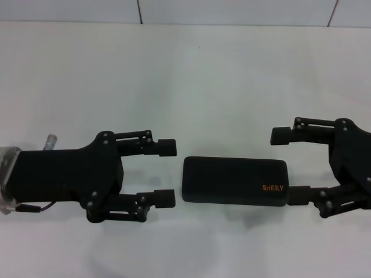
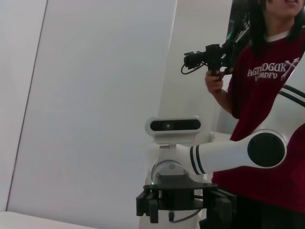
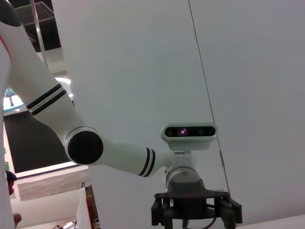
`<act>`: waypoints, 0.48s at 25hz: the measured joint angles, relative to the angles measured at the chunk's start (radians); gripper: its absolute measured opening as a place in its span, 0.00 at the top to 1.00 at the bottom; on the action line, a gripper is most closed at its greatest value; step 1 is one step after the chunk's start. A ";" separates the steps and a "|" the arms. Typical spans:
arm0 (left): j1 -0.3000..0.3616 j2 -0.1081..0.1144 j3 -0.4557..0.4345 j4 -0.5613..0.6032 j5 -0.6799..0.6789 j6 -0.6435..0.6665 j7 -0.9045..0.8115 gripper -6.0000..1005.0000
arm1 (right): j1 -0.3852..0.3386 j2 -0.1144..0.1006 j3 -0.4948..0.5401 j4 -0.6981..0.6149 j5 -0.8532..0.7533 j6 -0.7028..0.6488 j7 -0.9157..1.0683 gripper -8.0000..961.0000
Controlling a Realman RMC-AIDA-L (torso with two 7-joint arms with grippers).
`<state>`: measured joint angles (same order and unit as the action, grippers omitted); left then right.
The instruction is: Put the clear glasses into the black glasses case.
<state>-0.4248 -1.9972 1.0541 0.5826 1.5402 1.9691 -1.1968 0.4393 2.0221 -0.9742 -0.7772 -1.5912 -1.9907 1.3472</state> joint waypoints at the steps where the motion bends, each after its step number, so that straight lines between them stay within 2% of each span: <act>1: 0.001 0.000 0.000 0.000 0.000 0.000 0.000 0.26 | 0.001 0.000 -0.002 0.000 0.000 0.000 0.000 0.08; 12: 0.009 0.004 -0.003 0.000 0.000 0.001 0.000 0.26 | 0.003 0.003 -0.024 0.015 0.007 0.016 0.000 0.08</act>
<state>-0.4159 -1.9936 1.0508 0.5830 1.5402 1.9696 -1.1964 0.4427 2.0248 -0.9986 -0.7626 -1.5837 -1.9752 1.3471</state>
